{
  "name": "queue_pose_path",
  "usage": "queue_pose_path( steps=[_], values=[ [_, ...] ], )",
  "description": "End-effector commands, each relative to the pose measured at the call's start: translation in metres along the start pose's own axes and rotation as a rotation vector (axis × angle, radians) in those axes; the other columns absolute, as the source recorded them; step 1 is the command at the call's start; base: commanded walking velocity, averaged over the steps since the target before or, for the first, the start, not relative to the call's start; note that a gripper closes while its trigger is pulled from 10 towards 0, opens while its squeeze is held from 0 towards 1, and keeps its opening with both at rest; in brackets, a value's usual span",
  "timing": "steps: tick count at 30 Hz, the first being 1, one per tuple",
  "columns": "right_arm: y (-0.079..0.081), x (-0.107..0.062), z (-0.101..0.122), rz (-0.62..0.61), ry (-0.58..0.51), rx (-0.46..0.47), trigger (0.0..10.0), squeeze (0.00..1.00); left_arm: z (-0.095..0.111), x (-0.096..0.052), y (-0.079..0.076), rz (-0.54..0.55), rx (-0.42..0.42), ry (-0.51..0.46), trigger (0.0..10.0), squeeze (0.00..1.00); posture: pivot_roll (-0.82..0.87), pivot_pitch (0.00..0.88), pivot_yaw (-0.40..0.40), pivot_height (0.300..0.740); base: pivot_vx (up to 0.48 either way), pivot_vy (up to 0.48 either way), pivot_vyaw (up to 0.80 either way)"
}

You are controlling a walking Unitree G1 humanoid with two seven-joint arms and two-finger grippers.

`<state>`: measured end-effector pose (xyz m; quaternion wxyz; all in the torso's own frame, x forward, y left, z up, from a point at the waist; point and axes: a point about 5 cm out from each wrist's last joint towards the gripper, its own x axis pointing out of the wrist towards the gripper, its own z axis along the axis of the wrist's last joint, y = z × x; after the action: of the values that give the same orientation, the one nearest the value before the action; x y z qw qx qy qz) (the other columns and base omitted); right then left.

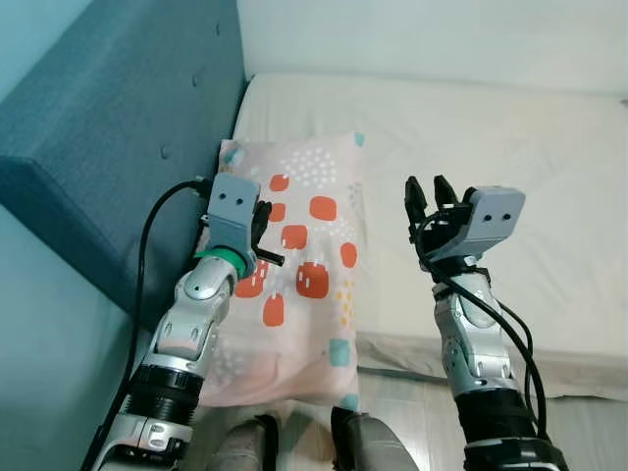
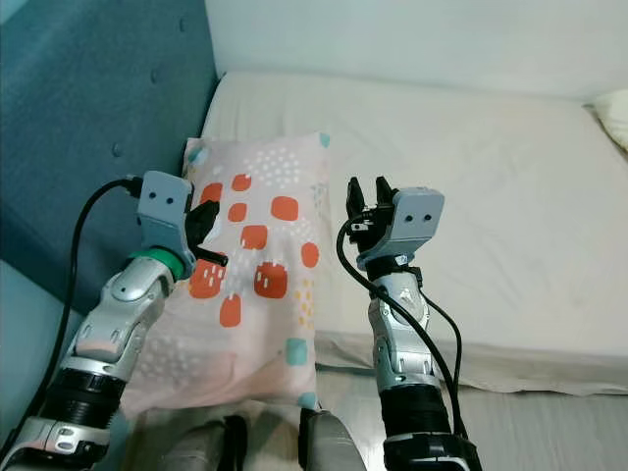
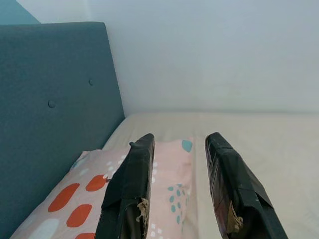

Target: Clean up the room

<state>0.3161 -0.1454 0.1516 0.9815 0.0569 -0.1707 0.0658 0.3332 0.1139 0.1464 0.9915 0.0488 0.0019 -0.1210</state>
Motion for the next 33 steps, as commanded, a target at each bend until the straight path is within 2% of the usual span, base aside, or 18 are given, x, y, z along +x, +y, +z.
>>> queue_pose_path(
  steps=[1,16,33],
  values=[
    [0.0016,-0.0033,-0.0029,-0.005,0.018,0.001,10.0,0.0,-0.007,-0.0003,-0.0013,0.002,0.016,0.02,10.0,0.0,-0.11,0.027,0.058,0.74,0.0,0.0,0.0],
    [0.002,-0.0013,-0.0045,0.006,0.034,0.0,10.0,0.0,-0.0116,0.0041,-0.0036,0.015,0.018,0.02,10.0,0.0,-0.1,0.007,0.045,0.74,0.0,0.0,0.0],
    [0.0061,0.0008,-0.009,0.035,0.061,0.006,10.0,0.0,-0.0155,0.0025,-0.0056,0.027,0.02,0.006,10.0,0.0,-0.08,0.0,0.028,0.74,0.0,0.0,0.0]
  ],
)
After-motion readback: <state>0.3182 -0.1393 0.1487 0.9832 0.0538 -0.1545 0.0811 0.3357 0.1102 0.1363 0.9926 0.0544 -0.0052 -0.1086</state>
